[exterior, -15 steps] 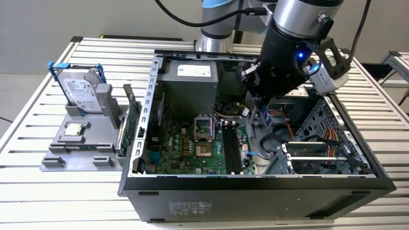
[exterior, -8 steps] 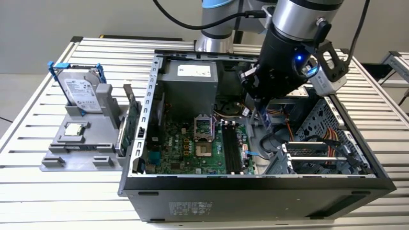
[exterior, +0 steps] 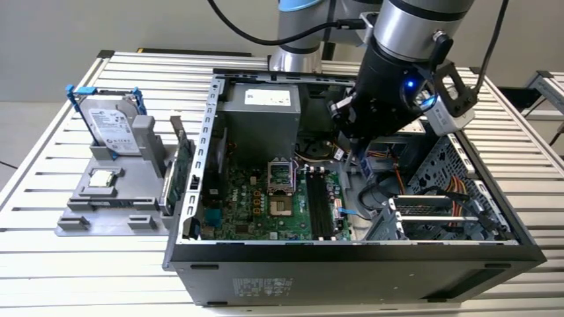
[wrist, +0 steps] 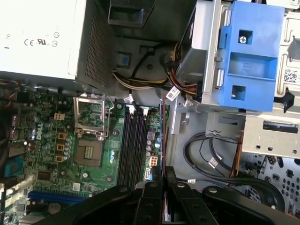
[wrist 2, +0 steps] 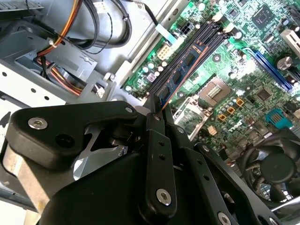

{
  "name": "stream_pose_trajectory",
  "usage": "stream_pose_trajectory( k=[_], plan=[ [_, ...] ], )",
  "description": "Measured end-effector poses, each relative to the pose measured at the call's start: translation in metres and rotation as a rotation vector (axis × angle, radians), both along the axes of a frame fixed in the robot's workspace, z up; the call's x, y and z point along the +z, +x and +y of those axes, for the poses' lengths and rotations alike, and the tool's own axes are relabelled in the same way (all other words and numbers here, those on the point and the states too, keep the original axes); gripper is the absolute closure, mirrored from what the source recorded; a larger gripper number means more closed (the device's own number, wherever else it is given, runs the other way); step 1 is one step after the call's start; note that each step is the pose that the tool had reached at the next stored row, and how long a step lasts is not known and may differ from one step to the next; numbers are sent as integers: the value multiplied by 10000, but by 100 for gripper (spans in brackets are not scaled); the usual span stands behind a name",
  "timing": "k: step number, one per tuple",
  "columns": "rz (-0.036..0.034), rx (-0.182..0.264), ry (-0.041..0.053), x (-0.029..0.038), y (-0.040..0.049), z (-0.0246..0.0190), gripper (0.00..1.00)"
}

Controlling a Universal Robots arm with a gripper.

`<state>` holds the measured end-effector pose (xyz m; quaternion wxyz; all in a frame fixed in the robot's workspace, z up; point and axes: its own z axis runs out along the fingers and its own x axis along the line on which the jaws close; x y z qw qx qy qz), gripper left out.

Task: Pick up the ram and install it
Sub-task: 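Insert the ram into the slot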

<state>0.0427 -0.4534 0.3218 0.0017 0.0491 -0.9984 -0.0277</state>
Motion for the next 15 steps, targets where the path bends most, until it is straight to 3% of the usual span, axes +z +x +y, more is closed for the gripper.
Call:
stream_pose_trajectory(
  k=[15],
  plan=[
    [0,-506,-2,-80,-30,4,100]
  ],
)
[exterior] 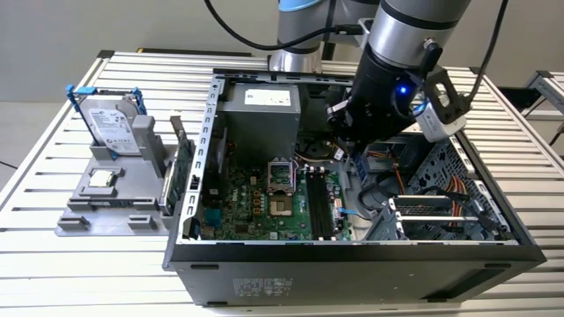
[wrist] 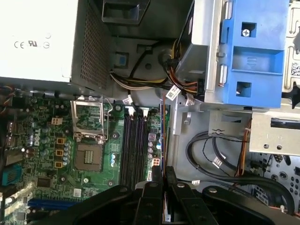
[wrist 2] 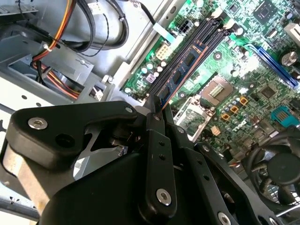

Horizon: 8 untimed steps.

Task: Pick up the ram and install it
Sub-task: 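Insert the ram into the slot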

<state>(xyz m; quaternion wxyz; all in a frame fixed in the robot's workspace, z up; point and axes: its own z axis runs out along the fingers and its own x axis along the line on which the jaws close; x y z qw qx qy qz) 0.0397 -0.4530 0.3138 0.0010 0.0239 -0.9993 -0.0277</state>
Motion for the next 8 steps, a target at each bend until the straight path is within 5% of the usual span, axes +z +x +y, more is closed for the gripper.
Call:
stream_pose_trajectory(
  k=[8],
  plan=[
    [-21,-308,1,-18,-9,0,100]
  ],
)
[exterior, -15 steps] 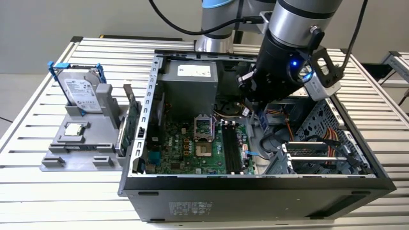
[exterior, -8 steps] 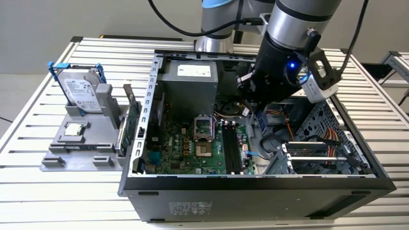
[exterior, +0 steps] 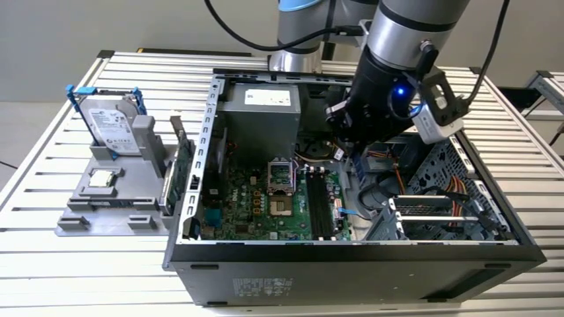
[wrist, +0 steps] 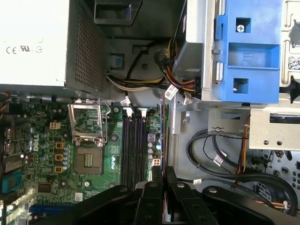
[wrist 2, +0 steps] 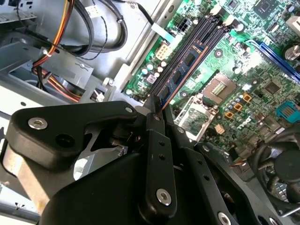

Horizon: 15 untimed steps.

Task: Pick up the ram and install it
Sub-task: 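Insert the ram into the slot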

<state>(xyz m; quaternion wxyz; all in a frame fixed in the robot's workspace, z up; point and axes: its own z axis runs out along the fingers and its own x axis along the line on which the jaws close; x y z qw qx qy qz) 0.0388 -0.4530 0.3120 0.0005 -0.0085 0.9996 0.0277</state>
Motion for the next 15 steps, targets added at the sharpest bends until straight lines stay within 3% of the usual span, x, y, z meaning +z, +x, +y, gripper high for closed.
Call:
stream_pose_trajectory(
  k=[15],
  plan=[
    [-2,-80,4,-25,-9,-1,100]
  ],
)
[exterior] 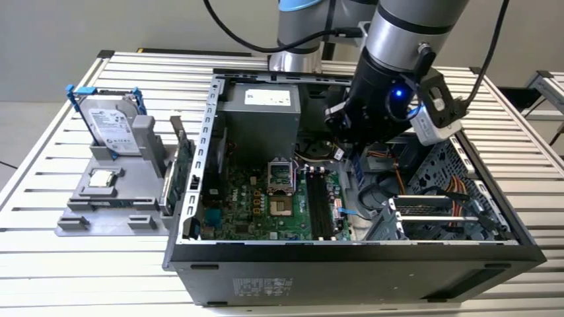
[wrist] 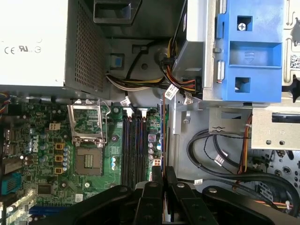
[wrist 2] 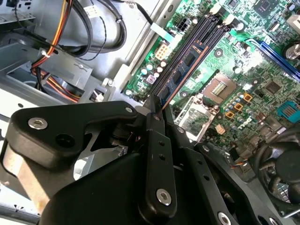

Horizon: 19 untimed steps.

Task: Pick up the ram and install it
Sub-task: 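Insert the ram into the slot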

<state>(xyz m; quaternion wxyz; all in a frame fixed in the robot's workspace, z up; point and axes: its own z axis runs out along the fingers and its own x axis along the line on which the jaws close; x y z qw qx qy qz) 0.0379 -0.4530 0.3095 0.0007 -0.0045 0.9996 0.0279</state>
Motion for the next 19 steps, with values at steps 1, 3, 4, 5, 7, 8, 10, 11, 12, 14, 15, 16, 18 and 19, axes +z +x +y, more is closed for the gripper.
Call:
stream_pose_trajectory(
  k=[1,3,4,5,7,8,10,11,12,14,15,16,18,19],
  plan=[
    [0,-3,-3,-7,-1,0,100],
    [1,-7,-4,-34,-1,0,100],
    [1,-8,-4,-51,-1,0,100],
    [1,-10,-3,-67,-1,0,100],
    [1,-14,-4,-81,-2,0,100],
    [1,-17,-5,-85,-4,-1,100],
    [0,-20,-3,-96,-7,-1,100],
    [1,-21,-4,-103,-9,-2,100],
    [1,-22,-5,-112,-11,-2,100],
    [1,-24,-6,-124,-13,-5,100],
    [1,-25,-5,-128,-14,-8,100],
    [1,-25,-5,-134,-14,-11,100],
    [0,-28,-3,-154,-15,-15,100],
    [1,-28,-4,-166,-15,-19,100]
  ],
)
